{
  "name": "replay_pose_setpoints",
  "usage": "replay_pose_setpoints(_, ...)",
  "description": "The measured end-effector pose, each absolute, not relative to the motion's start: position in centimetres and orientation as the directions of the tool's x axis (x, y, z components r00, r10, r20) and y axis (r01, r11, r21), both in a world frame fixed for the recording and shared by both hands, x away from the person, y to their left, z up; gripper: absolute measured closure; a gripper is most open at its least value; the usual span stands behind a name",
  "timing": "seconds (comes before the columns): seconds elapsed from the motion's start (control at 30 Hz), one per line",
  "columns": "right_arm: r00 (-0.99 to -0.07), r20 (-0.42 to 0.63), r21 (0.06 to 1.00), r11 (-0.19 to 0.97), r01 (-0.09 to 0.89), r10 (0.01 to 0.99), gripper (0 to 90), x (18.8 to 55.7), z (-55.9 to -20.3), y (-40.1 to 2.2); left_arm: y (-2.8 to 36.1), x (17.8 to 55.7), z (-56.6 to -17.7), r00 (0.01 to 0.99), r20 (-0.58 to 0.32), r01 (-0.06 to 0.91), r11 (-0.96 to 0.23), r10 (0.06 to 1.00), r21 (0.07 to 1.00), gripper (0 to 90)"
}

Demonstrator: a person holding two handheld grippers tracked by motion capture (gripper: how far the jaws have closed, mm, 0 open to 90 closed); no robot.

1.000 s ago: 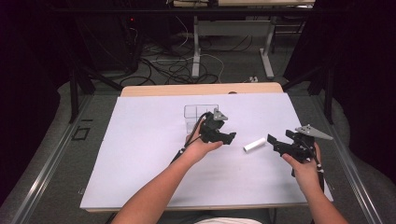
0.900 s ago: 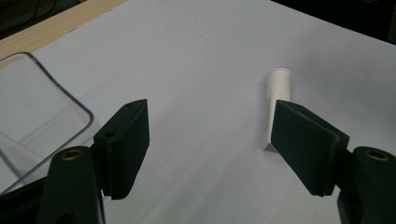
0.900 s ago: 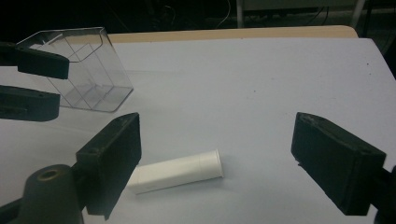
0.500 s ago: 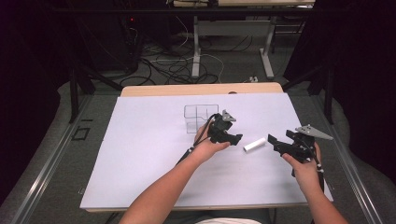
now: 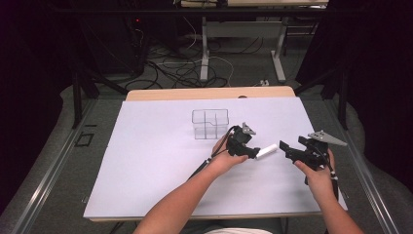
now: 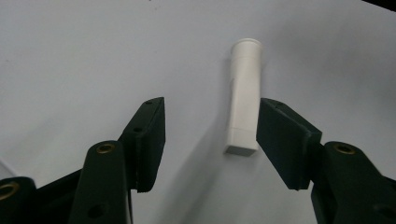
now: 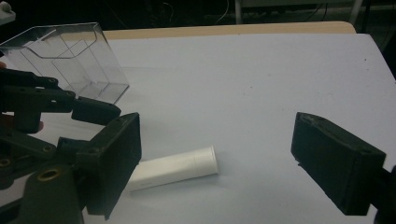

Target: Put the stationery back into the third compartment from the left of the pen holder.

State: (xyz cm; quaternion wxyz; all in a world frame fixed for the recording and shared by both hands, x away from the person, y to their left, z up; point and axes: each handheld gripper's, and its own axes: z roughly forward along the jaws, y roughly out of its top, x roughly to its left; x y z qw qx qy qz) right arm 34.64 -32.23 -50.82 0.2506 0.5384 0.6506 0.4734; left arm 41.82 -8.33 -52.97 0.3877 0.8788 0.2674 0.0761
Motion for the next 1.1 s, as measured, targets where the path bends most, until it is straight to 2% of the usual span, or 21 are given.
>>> replay_pose_setpoints(0.37,-0.302,0.179,0.891,-0.023,0.453,0.936,15.6,34.7,-51.0,-32.2,-9.8,41.1,-54.4,0.864,-0.074,0.402,-0.596,0.497,0.695,48.2)
replay_pose_setpoints(0.73,-0.302,0.191,0.880,-0.027,0.473,0.934,15.7,34.7,-51.0,-32.2,-10.4,40.8,-55.2,0.875,-0.068,0.395,-0.624,0.480,0.675,61.7)
replay_pose_setpoints(0.8,-0.298,0.187,0.896,-0.038,0.443,0.936,15.6,34.9,-51.2,-32.1,-10.4,40.7,-55.2,0.877,-0.060,0.390,-0.634,0.476,0.668,64.5)
replay_pose_setpoints(0.9,-0.305,0.193,0.883,-0.029,0.468,0.933,15.7,34.7,-51.1,-32.2,-10.4,40.7,-55.2,0.879,-0.053,0.386,-0.640,0.475,0.664,69.6)
replay_pose_setpoints(1.1,-0.306,0.186,0.885,-0.024,0.466,0.934,15.6,34.8,-51.1,-32.2,-10.4,40.6,-55.4,0.874,-0.059,0.391,-0.627,0.482,0.674,70.6)
